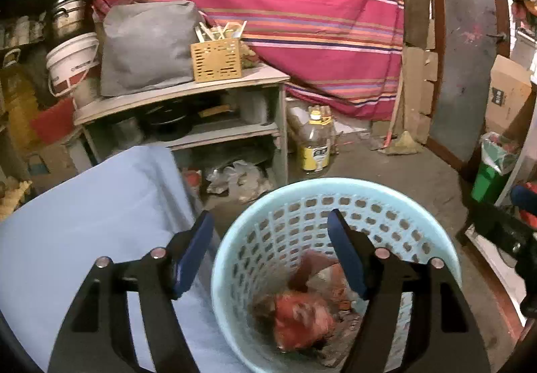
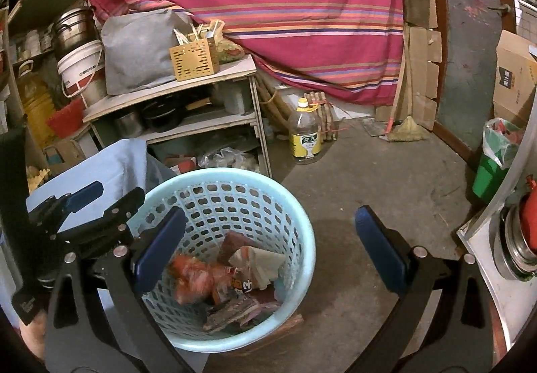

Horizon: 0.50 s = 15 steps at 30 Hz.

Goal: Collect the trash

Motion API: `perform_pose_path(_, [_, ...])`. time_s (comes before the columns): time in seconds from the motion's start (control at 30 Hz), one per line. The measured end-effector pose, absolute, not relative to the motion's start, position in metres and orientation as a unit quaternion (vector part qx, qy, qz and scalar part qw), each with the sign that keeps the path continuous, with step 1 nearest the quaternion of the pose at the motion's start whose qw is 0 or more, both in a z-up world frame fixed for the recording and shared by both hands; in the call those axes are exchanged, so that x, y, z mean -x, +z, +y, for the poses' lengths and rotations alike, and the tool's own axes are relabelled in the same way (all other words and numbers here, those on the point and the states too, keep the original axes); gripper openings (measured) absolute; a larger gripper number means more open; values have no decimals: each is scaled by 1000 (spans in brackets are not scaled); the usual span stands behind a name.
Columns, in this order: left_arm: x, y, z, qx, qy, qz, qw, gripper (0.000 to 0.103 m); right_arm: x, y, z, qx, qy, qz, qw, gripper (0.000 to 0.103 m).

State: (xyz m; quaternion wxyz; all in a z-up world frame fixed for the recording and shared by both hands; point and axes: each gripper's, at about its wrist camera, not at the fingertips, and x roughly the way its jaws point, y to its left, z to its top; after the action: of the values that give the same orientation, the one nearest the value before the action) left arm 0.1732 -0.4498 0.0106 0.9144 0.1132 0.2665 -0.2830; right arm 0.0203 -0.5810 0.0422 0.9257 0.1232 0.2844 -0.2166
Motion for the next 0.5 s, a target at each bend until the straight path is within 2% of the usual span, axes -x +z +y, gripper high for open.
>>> perform_pose_path(0.23, [-174,23,-402,-88,-251,265,927,86,-29,40,-566,-103,-207,290,929,98])
perform_pose_path(0.5, [-149,45,-327,-69,-213,244,944,94,-36,39,-531,-85,-186,291,935,98])
